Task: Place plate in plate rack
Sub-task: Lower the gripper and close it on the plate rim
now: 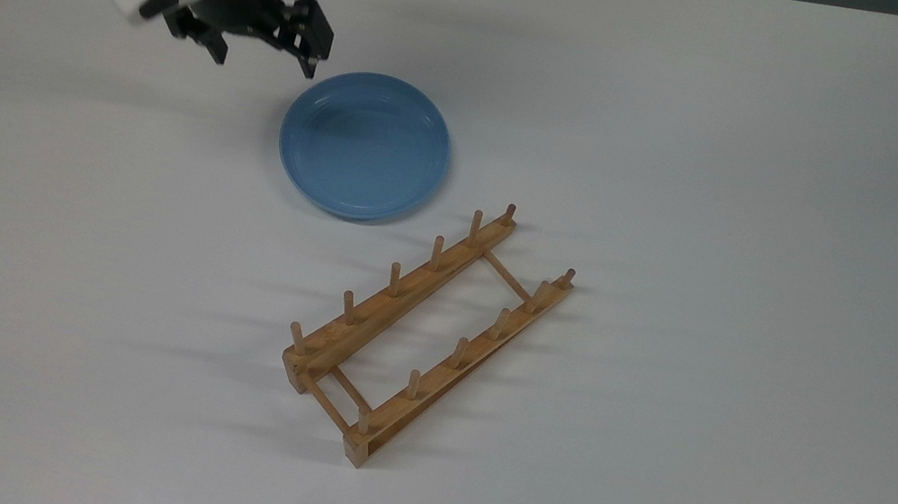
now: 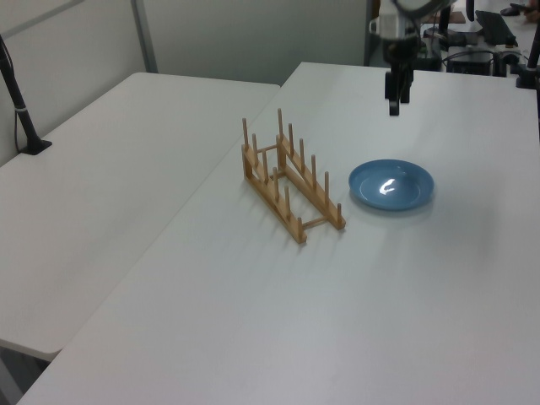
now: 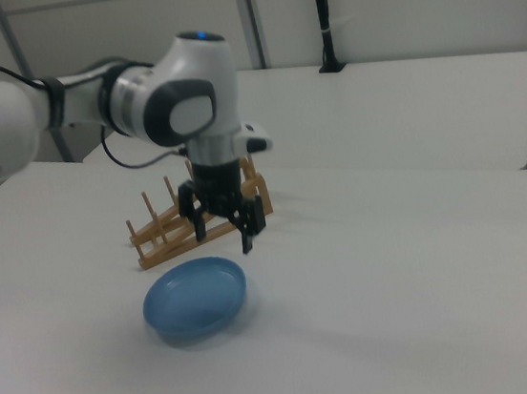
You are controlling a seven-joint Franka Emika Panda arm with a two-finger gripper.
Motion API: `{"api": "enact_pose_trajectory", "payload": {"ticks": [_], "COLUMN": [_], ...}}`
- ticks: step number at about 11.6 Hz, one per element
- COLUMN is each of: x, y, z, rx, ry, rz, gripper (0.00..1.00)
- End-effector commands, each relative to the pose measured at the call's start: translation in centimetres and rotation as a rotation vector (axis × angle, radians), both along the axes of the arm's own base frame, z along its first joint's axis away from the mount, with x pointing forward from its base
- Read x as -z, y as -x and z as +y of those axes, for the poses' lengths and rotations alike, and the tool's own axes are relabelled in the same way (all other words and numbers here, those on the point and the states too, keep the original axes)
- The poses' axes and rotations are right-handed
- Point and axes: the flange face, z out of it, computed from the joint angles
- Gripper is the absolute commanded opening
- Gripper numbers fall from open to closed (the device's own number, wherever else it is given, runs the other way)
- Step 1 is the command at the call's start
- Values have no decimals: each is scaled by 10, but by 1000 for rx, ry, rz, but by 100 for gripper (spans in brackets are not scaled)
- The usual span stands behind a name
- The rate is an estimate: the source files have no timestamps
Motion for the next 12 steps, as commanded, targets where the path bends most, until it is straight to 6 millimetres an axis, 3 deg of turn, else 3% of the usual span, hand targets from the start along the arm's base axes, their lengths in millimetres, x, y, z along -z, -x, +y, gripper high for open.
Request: {"api": "enact_pose_trajectory", "payload": {"ticks": [1,6,8,11,12], "x": [51,103,114,119,120], "y": [-13,-21,-24,-25,-26], "z": [0,3,2,7,10], "rx": [-46,-33,-35,-43,-49], "ry": [41,61,67,70,71], "rz": [48,81,79,78,78], "gripper": [92,83,78,58,44]}}
